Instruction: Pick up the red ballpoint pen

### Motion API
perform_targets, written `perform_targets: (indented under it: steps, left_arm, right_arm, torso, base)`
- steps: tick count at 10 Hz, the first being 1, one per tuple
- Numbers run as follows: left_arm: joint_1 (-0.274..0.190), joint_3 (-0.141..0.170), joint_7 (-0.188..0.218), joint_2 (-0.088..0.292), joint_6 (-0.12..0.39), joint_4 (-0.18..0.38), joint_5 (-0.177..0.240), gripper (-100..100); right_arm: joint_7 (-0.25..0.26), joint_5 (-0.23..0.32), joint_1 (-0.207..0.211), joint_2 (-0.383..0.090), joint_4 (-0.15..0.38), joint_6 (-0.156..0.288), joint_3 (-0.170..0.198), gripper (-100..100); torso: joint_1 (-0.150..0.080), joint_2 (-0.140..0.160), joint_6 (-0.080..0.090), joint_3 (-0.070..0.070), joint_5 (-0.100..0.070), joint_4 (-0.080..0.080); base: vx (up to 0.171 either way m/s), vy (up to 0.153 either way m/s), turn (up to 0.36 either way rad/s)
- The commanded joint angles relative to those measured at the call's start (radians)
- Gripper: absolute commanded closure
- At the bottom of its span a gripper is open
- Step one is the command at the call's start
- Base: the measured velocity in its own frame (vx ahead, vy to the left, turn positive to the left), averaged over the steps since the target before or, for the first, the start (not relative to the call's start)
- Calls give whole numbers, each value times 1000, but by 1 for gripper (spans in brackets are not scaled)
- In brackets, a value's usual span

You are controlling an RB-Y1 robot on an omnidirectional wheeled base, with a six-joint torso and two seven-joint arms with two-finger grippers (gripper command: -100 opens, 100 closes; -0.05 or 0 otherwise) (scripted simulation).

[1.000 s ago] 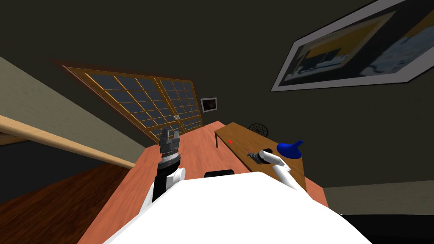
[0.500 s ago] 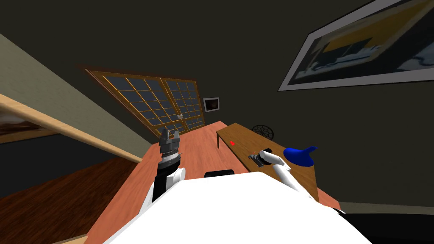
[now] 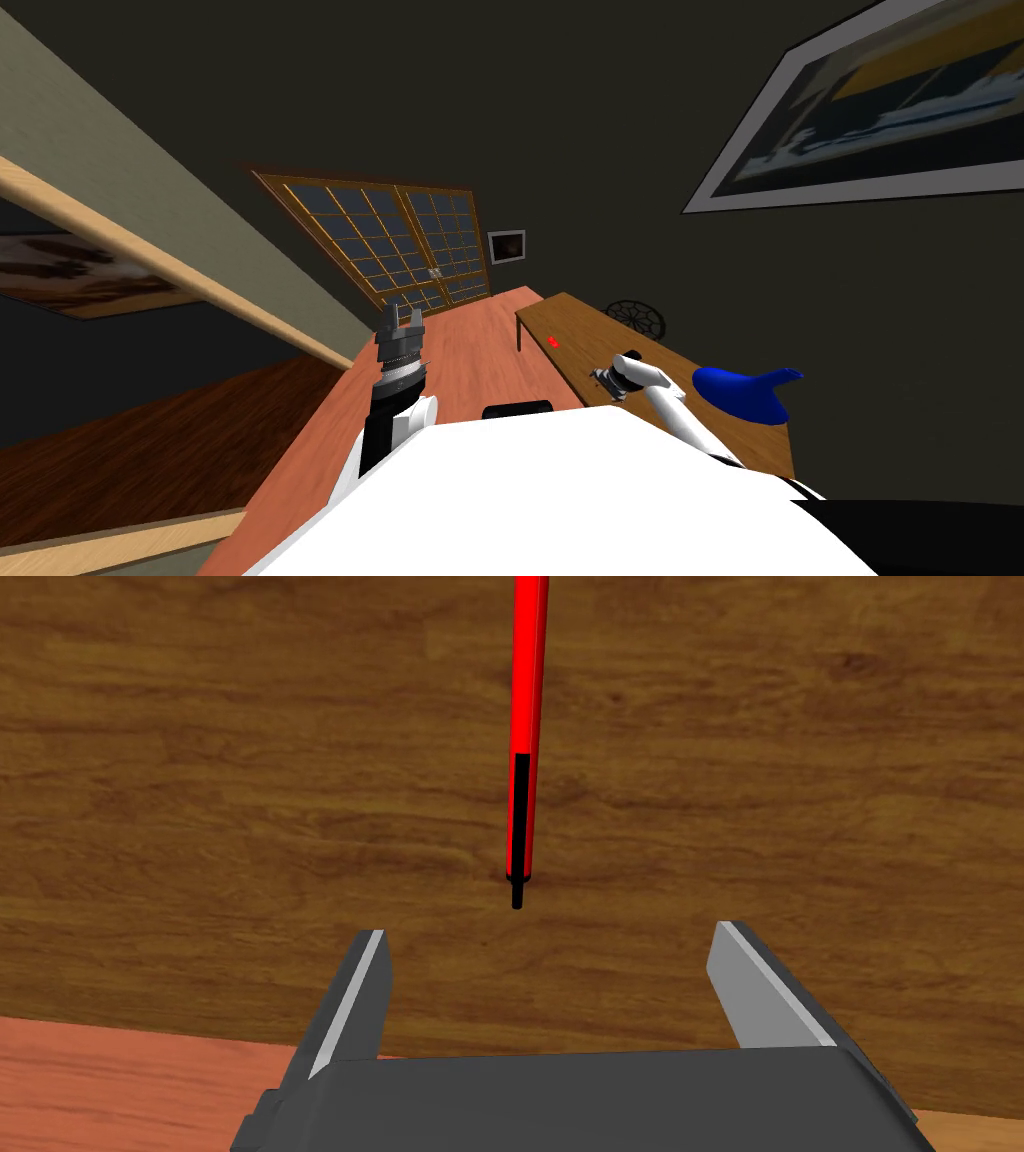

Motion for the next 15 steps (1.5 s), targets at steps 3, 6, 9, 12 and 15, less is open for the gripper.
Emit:
perform_targets:
  steps: [3,6,9,12,15]
  left_arm:
    - [0,0,0,0,0,0,0,0]
    - [0,0,0,0,0,0,0,0]
    - [0,0,0,0,0,0,0,0]
    - [0,0,0,0,0,0,0,0]
    - [0,0,0,0,0,0,0,0]
  right_arm:
    - [-81,5,-14,-22,44,32,25,-100]
    - [-49,11,-5,-3,57,1,17,-100]
    - [-12,23,4,22,94,-47,12,-100]
    - [-17,19,2,17,91,-41,13,100]
    - [-17,19,2,17,91,-41,13,100]
  torso:
    - [0,0,0,0,0,0]
    - [1,2,1,1,0,0]
    - [1,-1,1,-1,0,0]
    - [1,2,1,1,0,0]
    - [1,2,0,1,0,0]
  base:
    - [39,-20,104]
    - [20,-4,-18]
    - [60,-7,-39]
    - [8,-2,-2]
    - [0,0,0]
